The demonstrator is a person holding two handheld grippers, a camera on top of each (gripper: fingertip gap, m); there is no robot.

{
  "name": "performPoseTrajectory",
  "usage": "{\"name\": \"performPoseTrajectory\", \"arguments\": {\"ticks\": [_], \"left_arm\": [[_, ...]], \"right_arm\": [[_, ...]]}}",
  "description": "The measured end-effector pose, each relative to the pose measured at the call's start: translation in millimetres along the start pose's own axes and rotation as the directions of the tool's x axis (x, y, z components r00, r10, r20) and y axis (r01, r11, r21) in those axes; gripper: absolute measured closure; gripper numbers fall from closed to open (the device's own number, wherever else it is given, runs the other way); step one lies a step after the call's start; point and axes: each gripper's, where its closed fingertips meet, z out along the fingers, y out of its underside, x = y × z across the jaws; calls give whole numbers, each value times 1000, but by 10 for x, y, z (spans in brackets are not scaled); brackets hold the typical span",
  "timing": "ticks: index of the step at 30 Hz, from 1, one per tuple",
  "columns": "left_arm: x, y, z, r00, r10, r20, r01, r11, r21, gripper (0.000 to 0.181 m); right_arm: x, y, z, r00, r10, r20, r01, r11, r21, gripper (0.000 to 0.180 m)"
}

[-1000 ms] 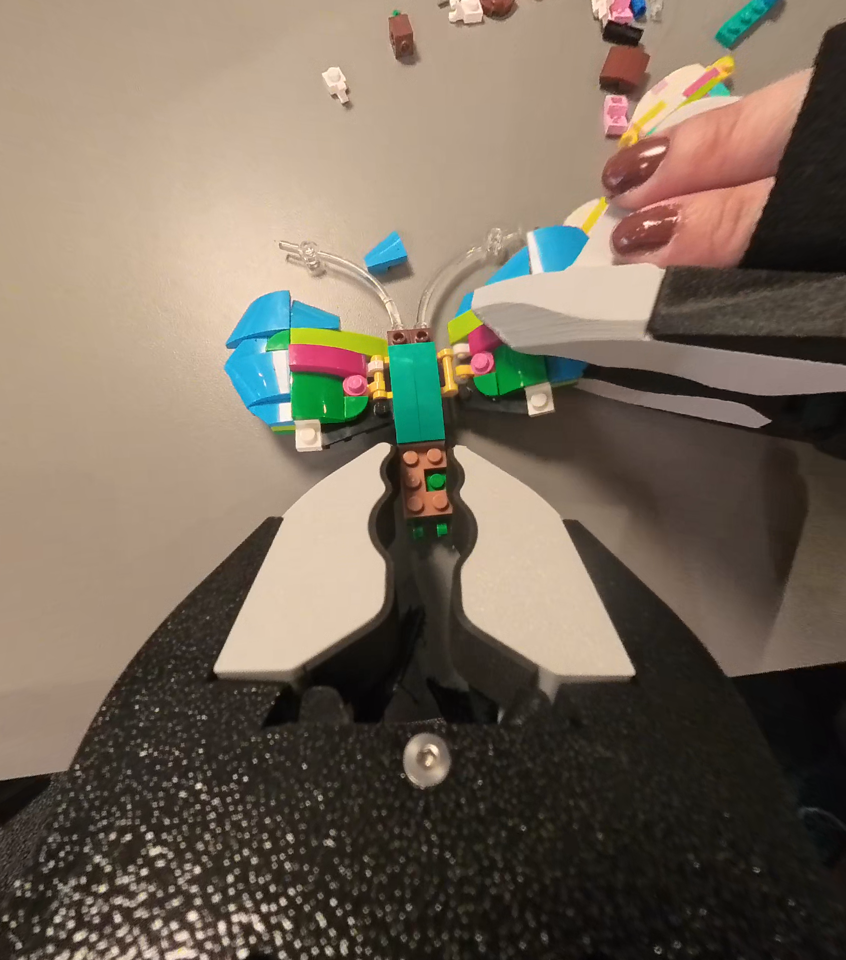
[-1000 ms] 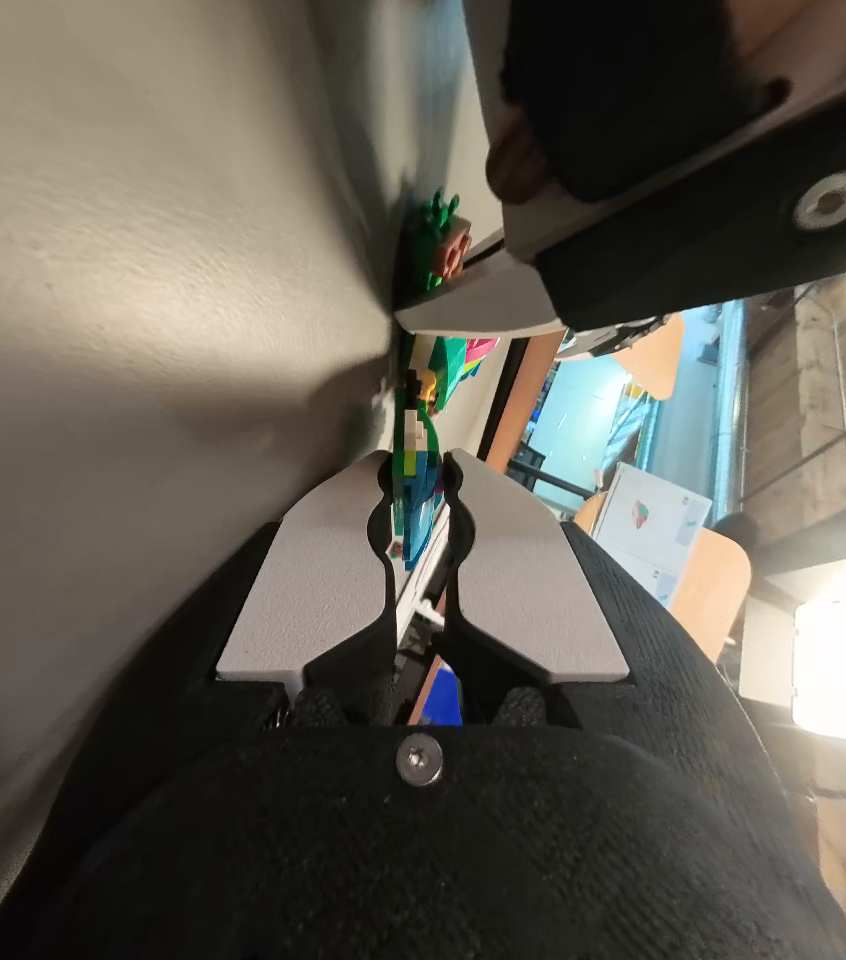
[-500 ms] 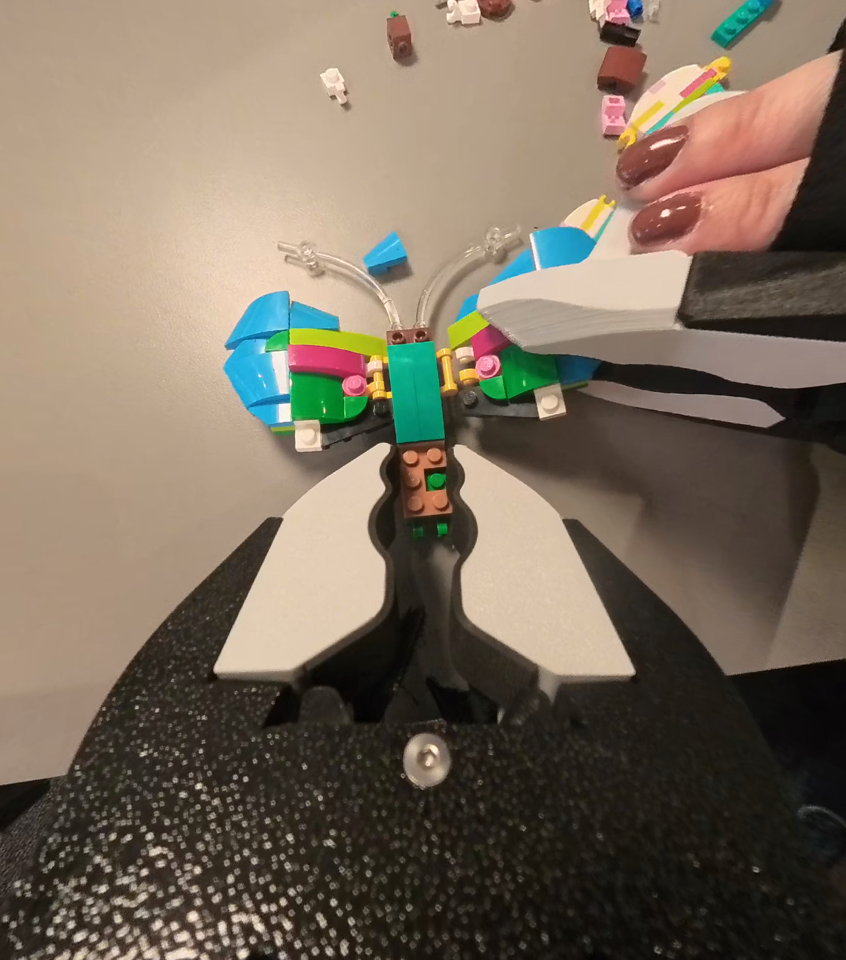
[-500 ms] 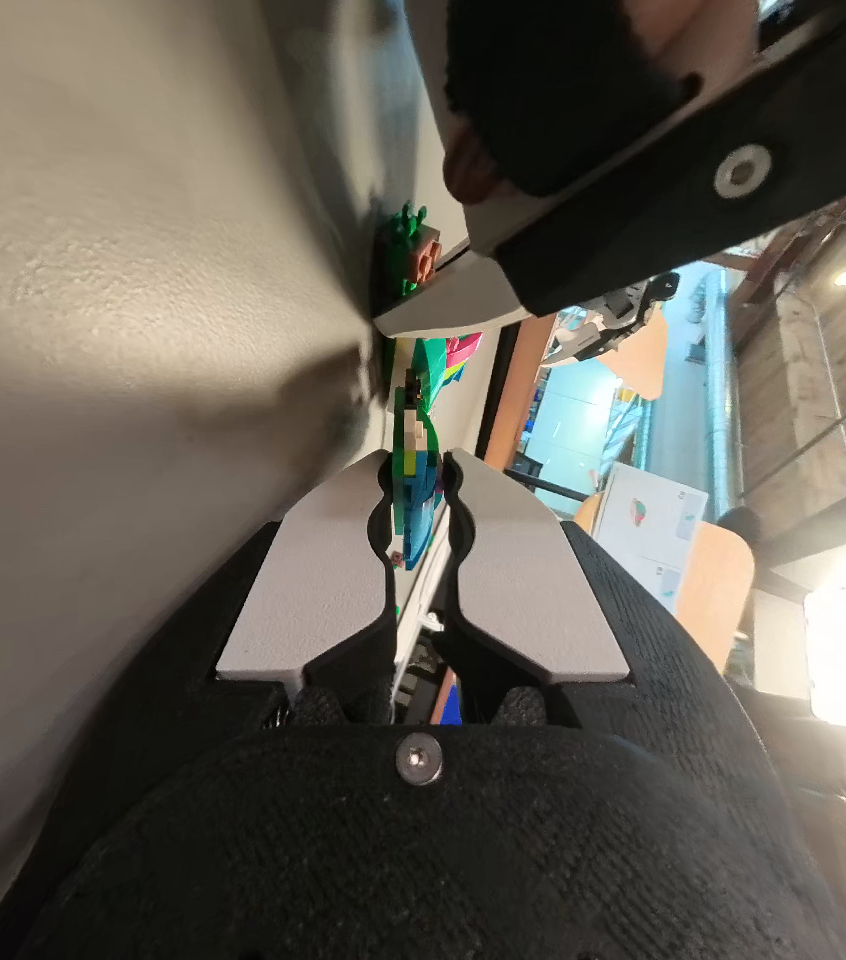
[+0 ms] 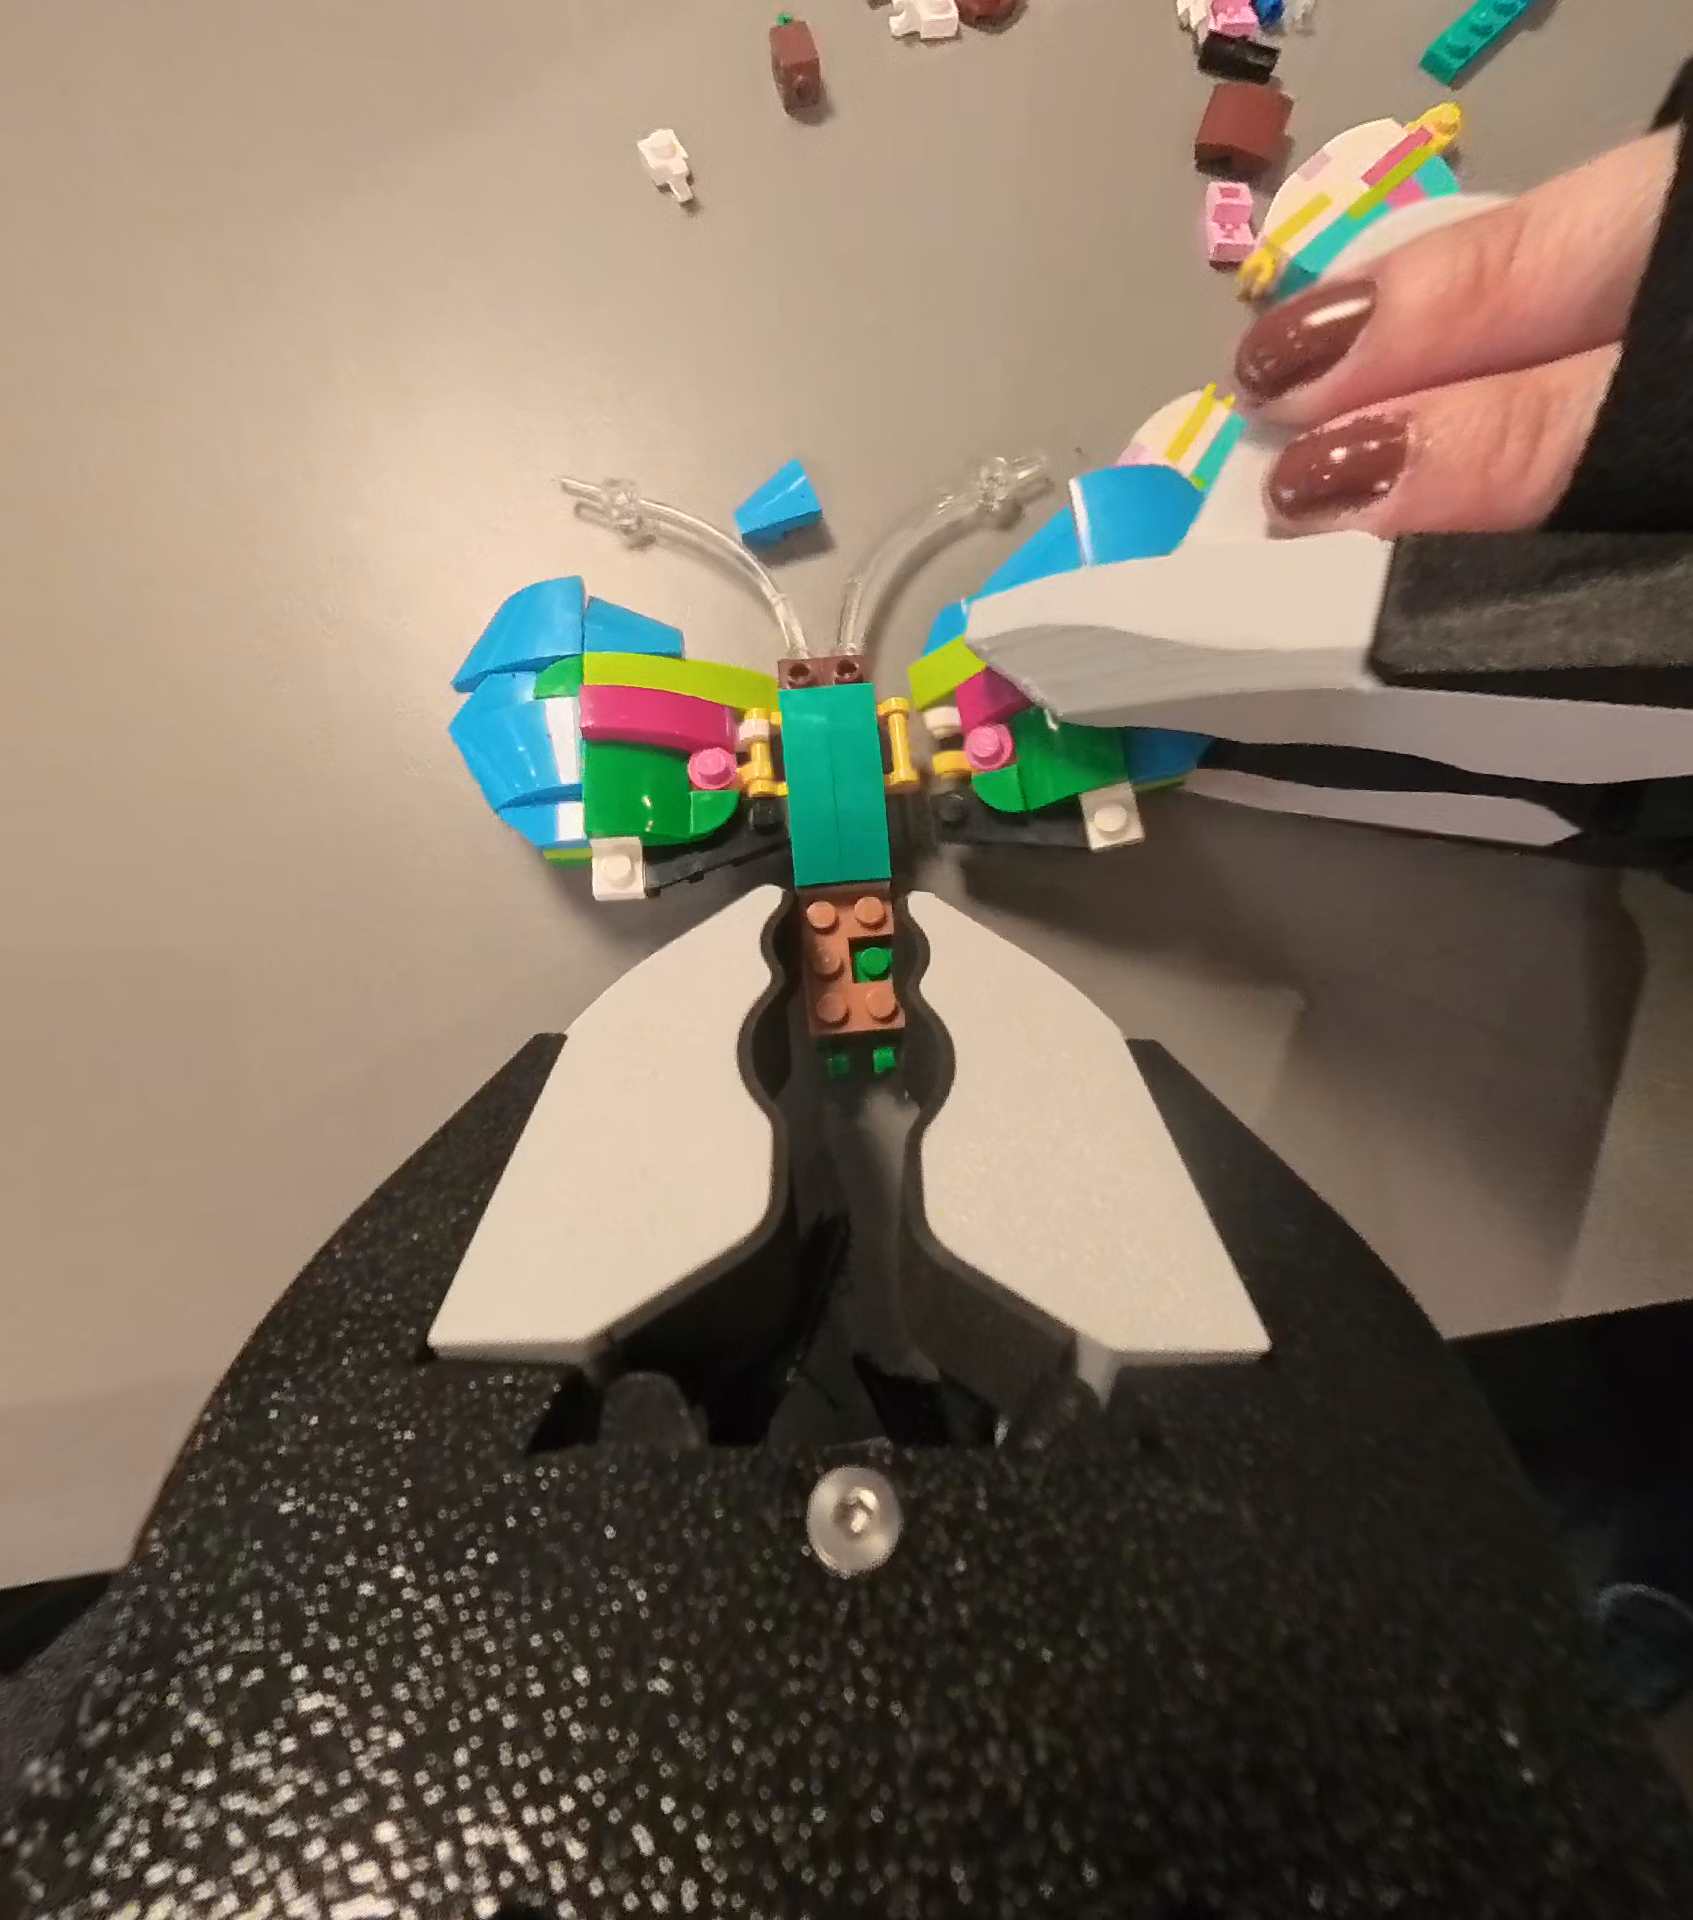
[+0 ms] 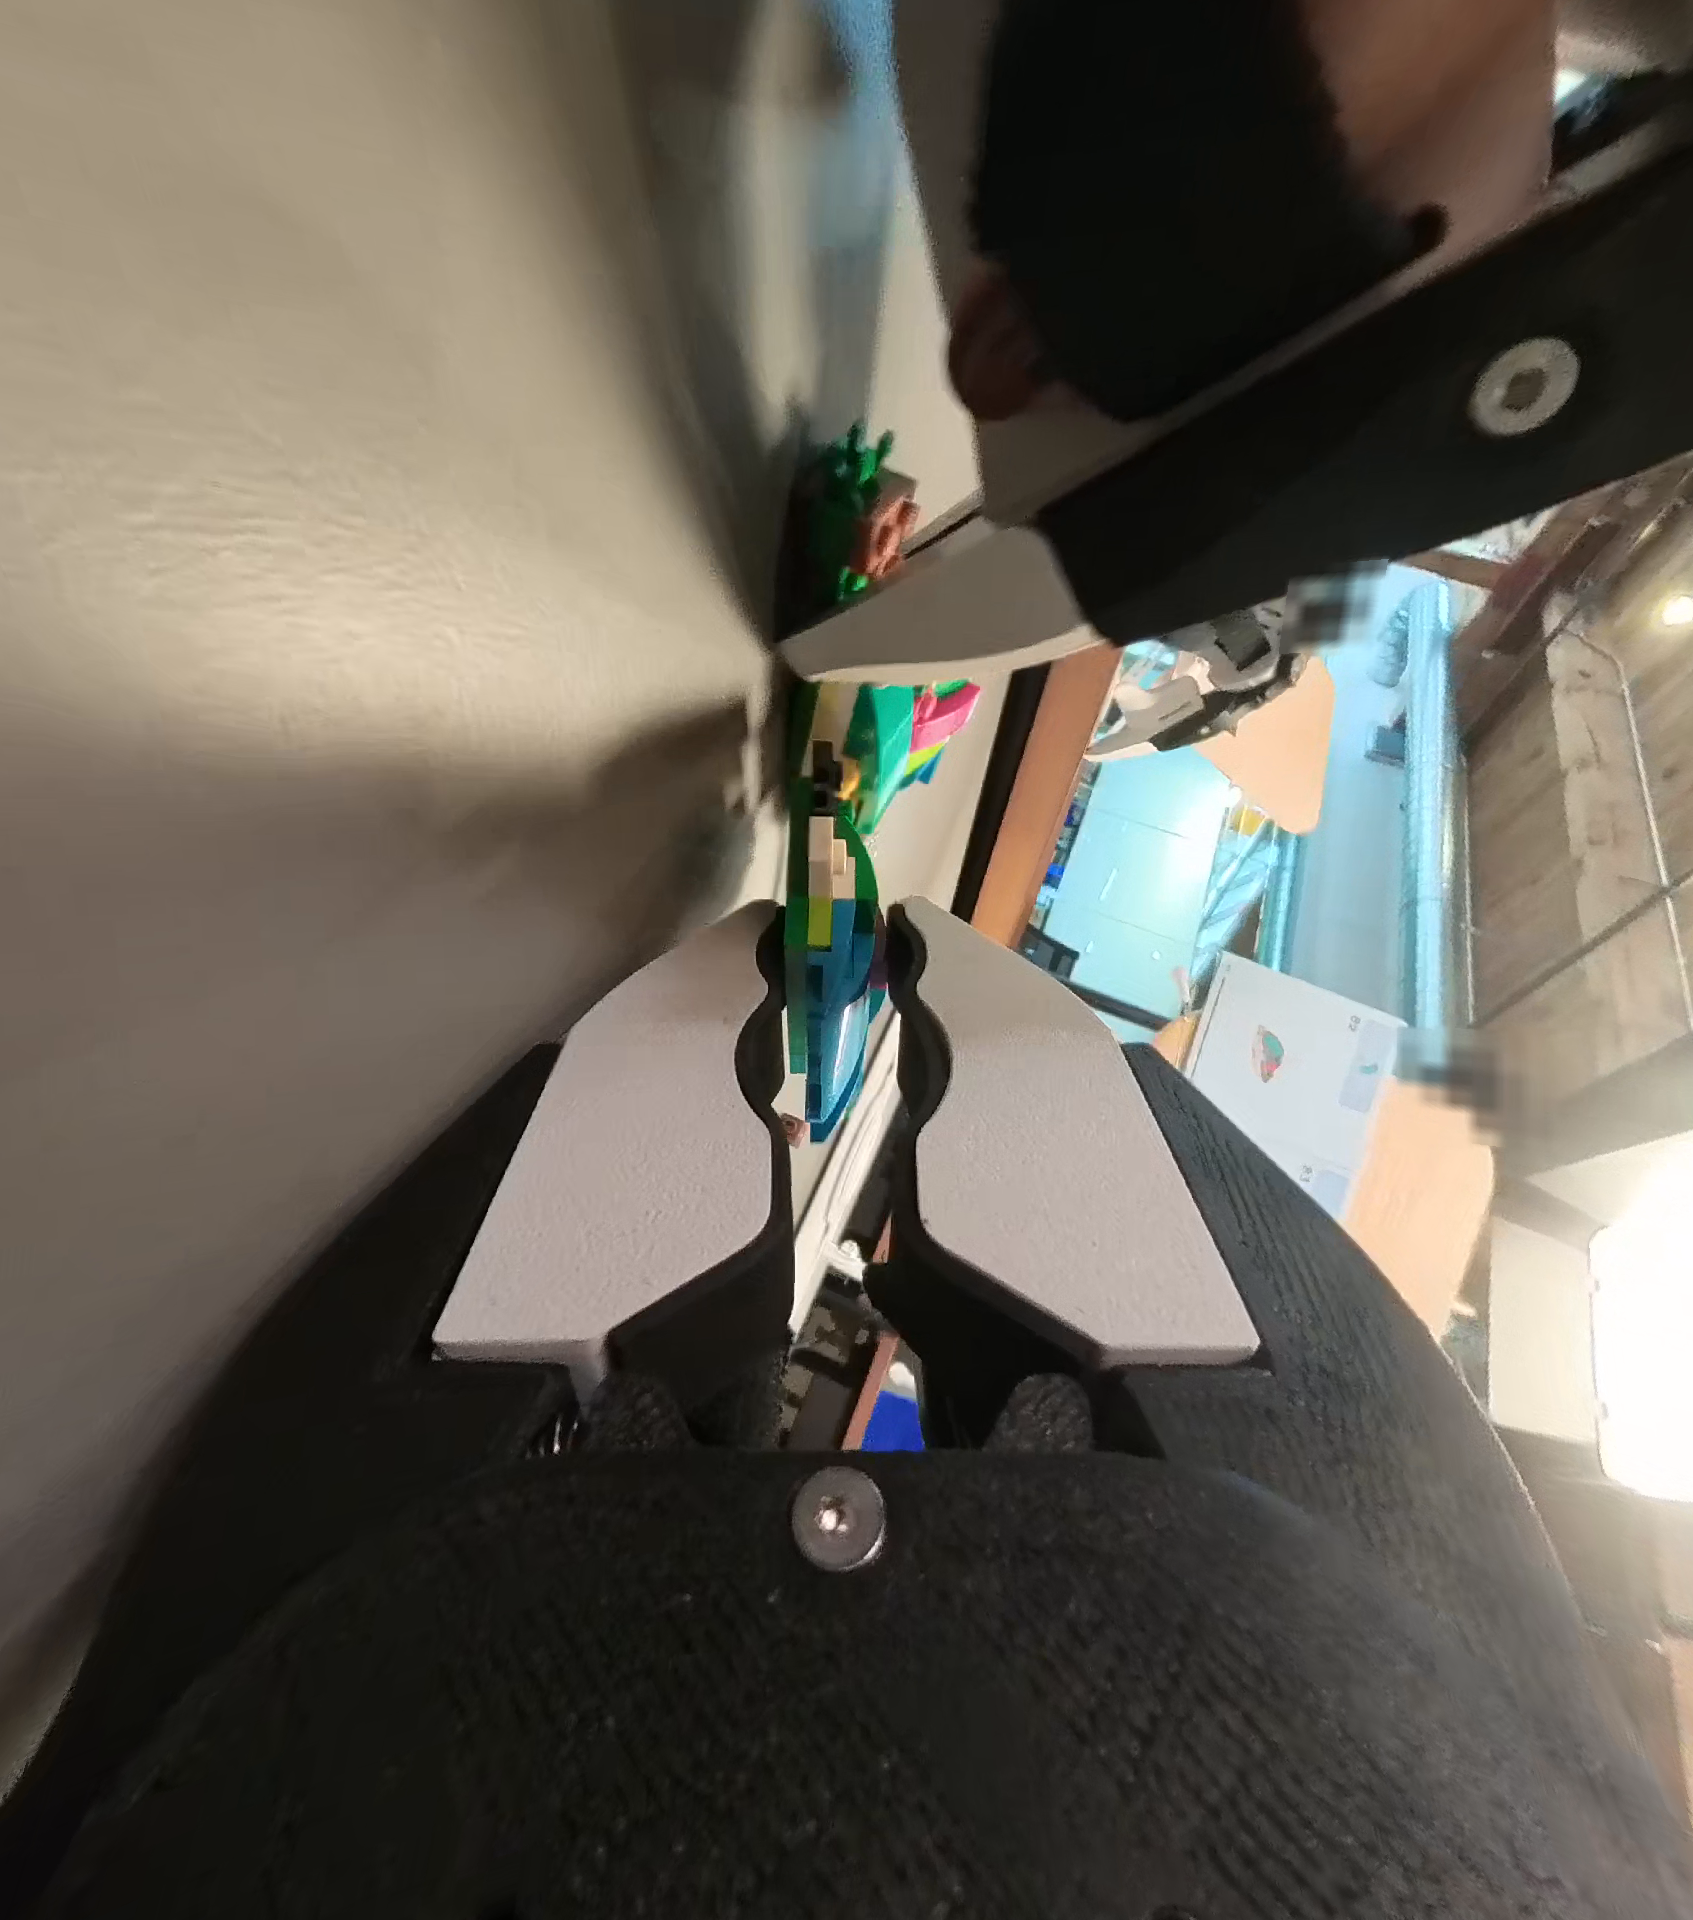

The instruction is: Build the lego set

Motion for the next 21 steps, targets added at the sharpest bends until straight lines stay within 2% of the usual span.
{"name": "performPoseTrajectory", "arguments": {"ticks": [5, 21], "left_arm": [[-25, 5, -19, 995, -76, -67, 76, 997, 0, 165], [23, 2, -30, 982, -117, -147, 118, 993, 0, 164]], "right_arm": [[43, -3, 6, 1000, 3, -26, -3, 1000, -4, 163], [81, -37, 8, 999, -2, -38, 2, 1000, 2, 163]]}}
